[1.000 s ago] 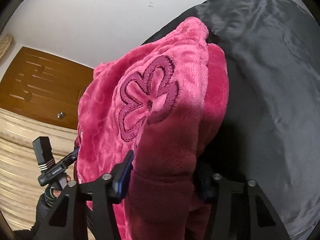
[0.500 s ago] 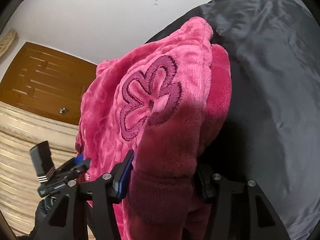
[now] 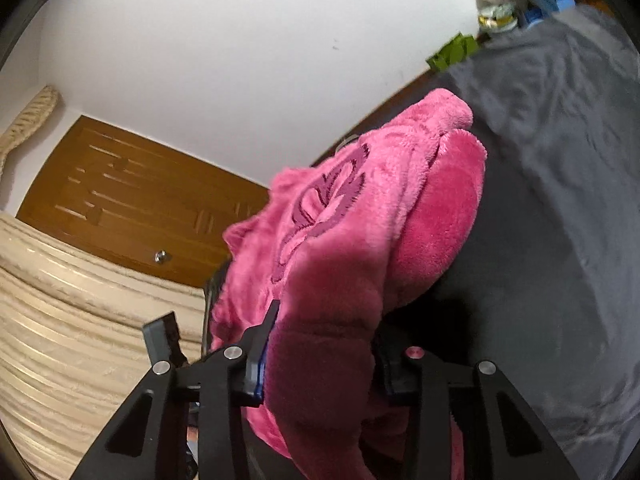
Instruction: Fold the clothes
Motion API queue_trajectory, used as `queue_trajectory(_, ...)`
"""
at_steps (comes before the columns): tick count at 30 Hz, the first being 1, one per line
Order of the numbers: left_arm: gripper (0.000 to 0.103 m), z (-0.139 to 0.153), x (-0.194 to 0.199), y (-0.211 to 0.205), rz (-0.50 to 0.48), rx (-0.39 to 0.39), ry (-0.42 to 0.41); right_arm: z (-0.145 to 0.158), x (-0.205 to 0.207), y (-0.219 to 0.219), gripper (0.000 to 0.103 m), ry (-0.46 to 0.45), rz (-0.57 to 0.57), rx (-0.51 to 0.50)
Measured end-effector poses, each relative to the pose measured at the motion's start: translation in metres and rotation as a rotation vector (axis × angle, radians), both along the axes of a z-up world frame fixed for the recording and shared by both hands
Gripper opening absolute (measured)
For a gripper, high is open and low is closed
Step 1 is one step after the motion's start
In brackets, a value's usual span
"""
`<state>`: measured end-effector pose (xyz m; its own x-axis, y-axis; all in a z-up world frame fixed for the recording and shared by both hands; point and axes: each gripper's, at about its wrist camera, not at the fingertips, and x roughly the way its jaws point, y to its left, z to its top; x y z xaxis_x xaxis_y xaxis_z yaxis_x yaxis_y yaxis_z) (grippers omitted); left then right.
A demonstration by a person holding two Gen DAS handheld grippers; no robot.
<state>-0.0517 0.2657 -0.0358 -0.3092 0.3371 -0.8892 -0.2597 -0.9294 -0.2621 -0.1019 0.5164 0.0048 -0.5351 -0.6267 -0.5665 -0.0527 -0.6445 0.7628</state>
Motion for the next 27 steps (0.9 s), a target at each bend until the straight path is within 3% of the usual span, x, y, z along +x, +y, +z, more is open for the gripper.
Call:
queue_trajectory(2, 0.09, 0.007, -0.001, -0.009, -0.013, 0.034, -0.001, 0.003, -0.001, 0.006, 0.041, 0.016, -0.018, 0.007)
queue_trajectory(7, 0.09, 0.034, 0.001, -0.036, -0.022, 0.147, 0.019, 0.026, 0.0, -0.026, 0.039, 0.042, -0.04, 0.014)
queue_trajectory(14, 0.09, 0.074, -0.017, -0.074, -0.006, 0.536, -0.049, 0.052, -0.004, -0.074, 0.036, 0.08, 0.014, 0.027)
queue_trajectory(18, 0.09, 0.078, -0.04, -0.057, 0.012, 0.715, -0.109, 0.049, -0.007, -0.097, 0.035, 0.074, 0.064, 0.076)
queue_trajectory(24, 0.09, 0.08, -0.049, -0.055, 0.004, 0.764, -0.144, 0.047, -0.005, -0.127, 0.035, 0.096, 0.176, 0.207)
queue_trajectory(27, 0.09, 0.082, -0.053, -0.055, -0.023, 0.747, -0.152, 0.044, -0.005, -0.14, 0.035, 0.119, 0.221, 0.285)
